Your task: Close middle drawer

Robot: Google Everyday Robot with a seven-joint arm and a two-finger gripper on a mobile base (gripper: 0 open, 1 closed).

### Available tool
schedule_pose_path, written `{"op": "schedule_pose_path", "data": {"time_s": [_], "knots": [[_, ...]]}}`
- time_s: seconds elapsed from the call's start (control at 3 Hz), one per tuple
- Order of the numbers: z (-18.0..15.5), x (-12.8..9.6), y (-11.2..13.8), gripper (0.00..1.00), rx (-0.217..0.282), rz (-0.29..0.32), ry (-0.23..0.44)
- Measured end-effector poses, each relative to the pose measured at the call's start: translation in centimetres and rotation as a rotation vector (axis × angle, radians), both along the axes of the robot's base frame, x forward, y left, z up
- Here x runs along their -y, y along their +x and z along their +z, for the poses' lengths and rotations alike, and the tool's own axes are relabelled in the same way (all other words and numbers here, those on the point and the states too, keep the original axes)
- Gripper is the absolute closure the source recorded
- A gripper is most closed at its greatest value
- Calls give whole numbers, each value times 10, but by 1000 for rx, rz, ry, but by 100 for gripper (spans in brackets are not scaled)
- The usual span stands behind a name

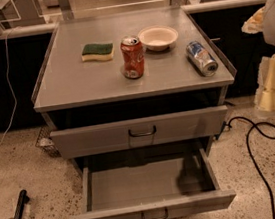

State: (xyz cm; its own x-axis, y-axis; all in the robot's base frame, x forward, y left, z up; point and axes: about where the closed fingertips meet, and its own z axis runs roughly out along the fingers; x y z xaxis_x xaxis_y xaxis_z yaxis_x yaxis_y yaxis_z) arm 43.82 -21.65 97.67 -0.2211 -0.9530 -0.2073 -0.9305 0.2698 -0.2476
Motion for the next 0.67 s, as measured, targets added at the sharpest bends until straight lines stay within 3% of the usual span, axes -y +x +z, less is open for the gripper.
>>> {"op": "schedule_pose_path", "data": {"time_s": [0.67], "knots": [[-2, 3, -3, 0, 22, 14, 18]]}}
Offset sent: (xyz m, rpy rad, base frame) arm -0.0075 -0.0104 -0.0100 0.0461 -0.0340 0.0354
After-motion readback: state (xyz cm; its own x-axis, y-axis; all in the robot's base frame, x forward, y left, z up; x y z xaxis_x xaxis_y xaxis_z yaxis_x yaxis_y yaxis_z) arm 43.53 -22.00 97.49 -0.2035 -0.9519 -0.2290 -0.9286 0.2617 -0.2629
